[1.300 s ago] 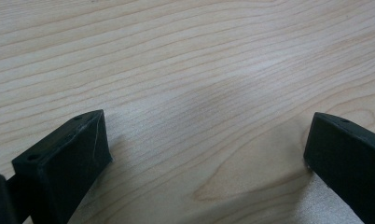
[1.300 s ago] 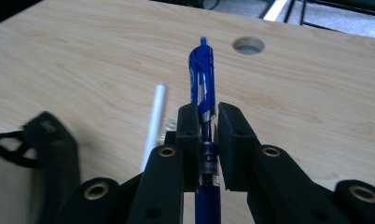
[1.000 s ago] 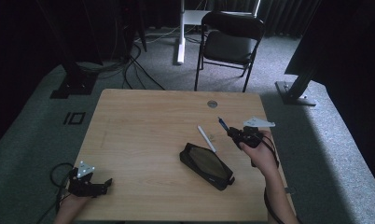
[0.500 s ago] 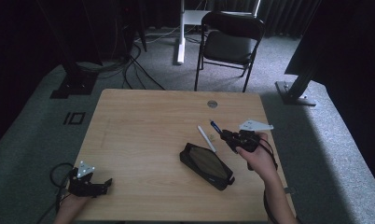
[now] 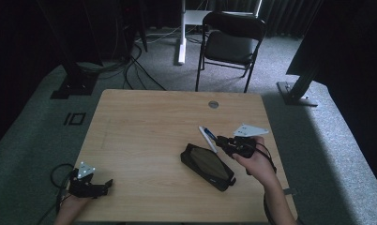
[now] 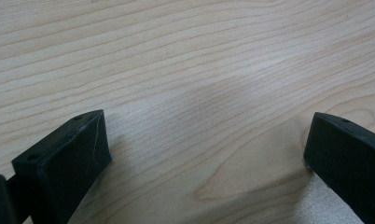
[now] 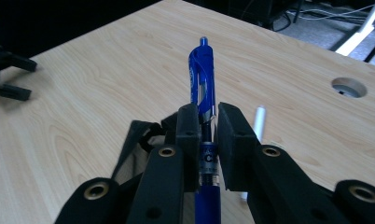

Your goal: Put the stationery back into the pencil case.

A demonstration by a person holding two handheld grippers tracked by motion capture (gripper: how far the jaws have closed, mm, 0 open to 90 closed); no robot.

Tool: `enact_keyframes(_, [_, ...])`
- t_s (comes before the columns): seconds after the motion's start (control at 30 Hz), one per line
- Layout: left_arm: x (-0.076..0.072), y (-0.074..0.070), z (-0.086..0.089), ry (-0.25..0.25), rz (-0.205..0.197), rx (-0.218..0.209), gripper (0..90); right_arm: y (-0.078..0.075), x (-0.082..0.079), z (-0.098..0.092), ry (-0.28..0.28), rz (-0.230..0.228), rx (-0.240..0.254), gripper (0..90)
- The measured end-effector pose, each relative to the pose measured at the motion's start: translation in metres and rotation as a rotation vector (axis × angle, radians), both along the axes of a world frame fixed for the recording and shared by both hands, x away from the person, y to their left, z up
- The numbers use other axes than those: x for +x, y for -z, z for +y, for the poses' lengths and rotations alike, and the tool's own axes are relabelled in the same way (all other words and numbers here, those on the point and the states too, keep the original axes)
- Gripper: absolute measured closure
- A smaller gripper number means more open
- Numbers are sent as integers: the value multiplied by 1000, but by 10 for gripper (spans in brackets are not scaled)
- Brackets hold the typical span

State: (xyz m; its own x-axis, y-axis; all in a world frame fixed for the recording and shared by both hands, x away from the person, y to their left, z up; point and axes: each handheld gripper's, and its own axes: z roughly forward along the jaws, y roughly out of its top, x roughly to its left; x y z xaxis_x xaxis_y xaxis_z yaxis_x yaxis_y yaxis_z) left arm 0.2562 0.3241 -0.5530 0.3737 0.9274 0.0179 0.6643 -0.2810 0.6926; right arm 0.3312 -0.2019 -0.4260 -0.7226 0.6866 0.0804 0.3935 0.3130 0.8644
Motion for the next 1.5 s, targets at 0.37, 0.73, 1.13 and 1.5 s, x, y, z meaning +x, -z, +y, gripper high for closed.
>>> enact_keyframes(0.37, [0, 0, 0, 0, 0, 0, 3, 12, -2, 16, -62, 36, -43, 795])
enact_keyframes(0.73, [0, 0, 0, 1, 1, 1, 3, 30, 0, 30, -113, 87, -104, 795])
enact_keyframes(1.13, [0, 0, 0, 1, 1, 1, 4, 43, 2, 36, -123, 147, -165, 795])
enact_keyframes(1.5, [0, 0, 0, 1, 0, 1, 3, 50, 7, 39, -132, 182, -200, 794])
